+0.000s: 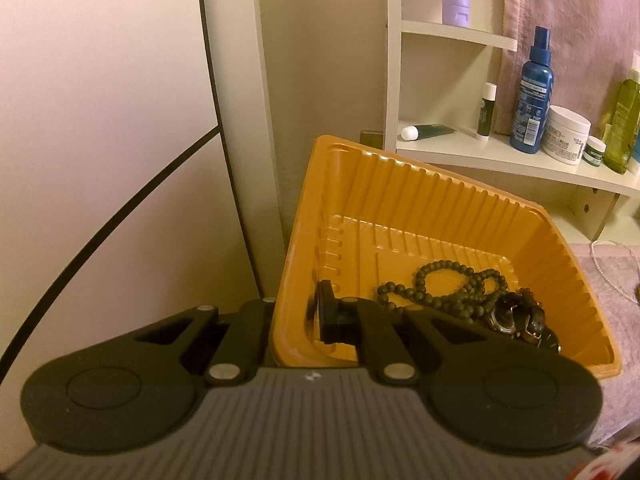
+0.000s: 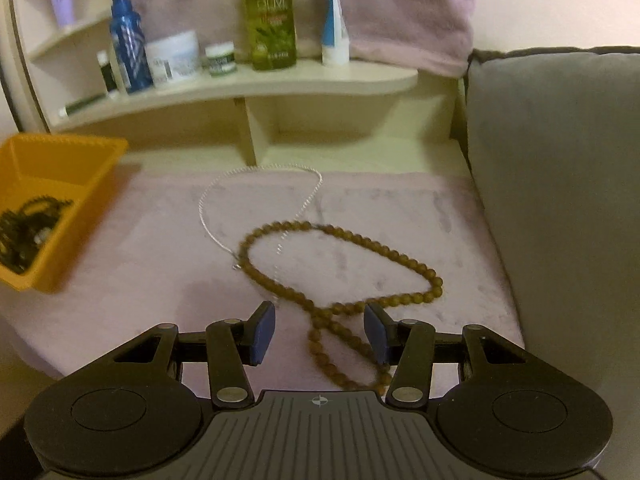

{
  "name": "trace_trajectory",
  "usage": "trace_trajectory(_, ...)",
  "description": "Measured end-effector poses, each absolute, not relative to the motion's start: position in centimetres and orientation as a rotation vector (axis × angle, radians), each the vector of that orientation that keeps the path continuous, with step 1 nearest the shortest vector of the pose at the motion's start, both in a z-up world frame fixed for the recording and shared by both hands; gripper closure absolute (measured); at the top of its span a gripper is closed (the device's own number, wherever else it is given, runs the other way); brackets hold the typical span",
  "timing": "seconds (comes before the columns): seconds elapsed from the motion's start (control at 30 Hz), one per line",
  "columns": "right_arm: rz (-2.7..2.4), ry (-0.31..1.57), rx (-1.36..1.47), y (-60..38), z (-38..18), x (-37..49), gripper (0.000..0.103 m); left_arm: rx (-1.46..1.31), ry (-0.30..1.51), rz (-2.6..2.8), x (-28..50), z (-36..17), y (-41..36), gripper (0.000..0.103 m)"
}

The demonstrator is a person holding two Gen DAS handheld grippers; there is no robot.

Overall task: Organize jewelry
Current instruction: 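Grasp the light brown bead strand on the towel with the right tool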

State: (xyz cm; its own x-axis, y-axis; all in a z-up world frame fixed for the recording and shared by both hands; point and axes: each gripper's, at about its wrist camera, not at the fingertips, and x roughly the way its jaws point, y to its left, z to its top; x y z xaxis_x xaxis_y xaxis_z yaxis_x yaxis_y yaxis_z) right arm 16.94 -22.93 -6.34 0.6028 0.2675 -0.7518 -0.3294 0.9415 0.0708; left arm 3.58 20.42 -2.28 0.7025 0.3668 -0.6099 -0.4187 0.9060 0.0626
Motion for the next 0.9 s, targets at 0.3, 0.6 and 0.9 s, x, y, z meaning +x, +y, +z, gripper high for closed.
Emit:
trace_trajectory(0.3, 0.335, 0.852, -0.132, -22.1, -7.8, 17.6, 0.054, -0.074, 0.66, 0.436, 3.5, -2.1, 20.4, 0.096)
trace_trajectory(0.6, 0.379, 0.835, -0.172, -21.4, -7.8, 17.2, 0.084, -0.073, 0.659, 0.436, 3.5, -2.1, 20.3, 0.096)
trace_trajectory(0.9, 0.386, 0.836, -0.208, -20.8, -7.5, 17.1, 0.096, -0.072, 0.657, 0.434, 3.4, -1.9, 20.3, 0.096)
